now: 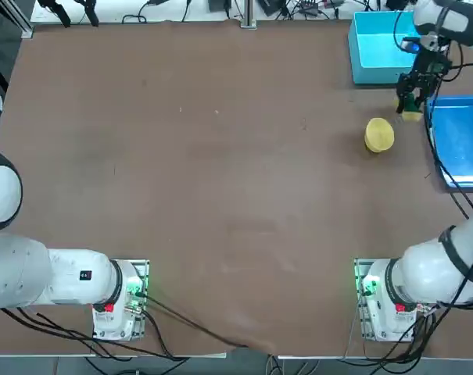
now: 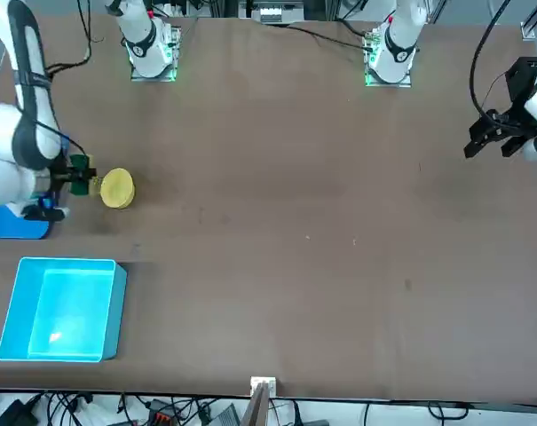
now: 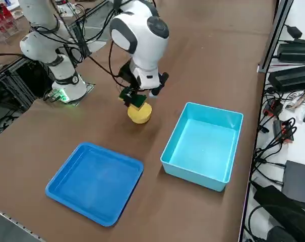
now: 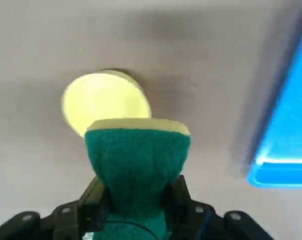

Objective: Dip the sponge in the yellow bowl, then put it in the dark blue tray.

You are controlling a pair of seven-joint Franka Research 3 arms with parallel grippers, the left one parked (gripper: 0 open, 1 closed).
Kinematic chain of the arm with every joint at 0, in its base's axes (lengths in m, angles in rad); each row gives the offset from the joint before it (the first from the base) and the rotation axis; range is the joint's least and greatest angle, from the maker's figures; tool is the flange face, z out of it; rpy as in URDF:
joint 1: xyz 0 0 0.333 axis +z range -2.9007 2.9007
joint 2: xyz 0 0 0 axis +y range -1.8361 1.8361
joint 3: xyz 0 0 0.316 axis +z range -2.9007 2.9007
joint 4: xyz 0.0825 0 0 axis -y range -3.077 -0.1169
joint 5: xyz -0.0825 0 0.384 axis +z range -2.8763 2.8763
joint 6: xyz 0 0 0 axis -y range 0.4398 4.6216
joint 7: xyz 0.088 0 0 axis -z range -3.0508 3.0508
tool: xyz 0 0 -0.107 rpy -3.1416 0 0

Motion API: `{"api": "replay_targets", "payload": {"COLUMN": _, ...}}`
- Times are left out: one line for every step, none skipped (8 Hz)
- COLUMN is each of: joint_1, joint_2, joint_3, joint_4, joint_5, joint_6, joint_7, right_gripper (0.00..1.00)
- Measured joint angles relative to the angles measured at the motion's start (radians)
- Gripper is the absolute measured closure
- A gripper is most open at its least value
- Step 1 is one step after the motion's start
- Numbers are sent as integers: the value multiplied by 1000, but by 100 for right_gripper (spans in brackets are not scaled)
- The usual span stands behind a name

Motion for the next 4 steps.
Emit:
{"api": "replay_targets", "payload": {"joint_1": -51, "joint_2": -16, "joint_3": -3, "joint_4": -8, "joint_5": -22, "joint_6": 25, "joint_7": -27, "right_gripper": 41}}
{"api": "replay_targets", "payload": {"joint_1": -113, "joint_2": -22, "joint_3": -6, "joint_4": -15, "joint_5": -28, "joint_6": 65, "joint_7": -89, "right_gripper": 41}}
{"api": "replay_targets", "payload": {"joint_1": -188, "joint_2": -18, "joint_3": -8, "joint_4": -21, "joint_5": -32, "joint_6": 114, "joint_7": -177, "right_gripper": 41}}
{"api": "replay_targets", "payload": {"joint_1": -261, "joint_2": -2, "joint_3": -10, "joint_4": -28, "joint_5": -50, "joint_6": 173, "joint_7": -271, "right_gripper": 41}}
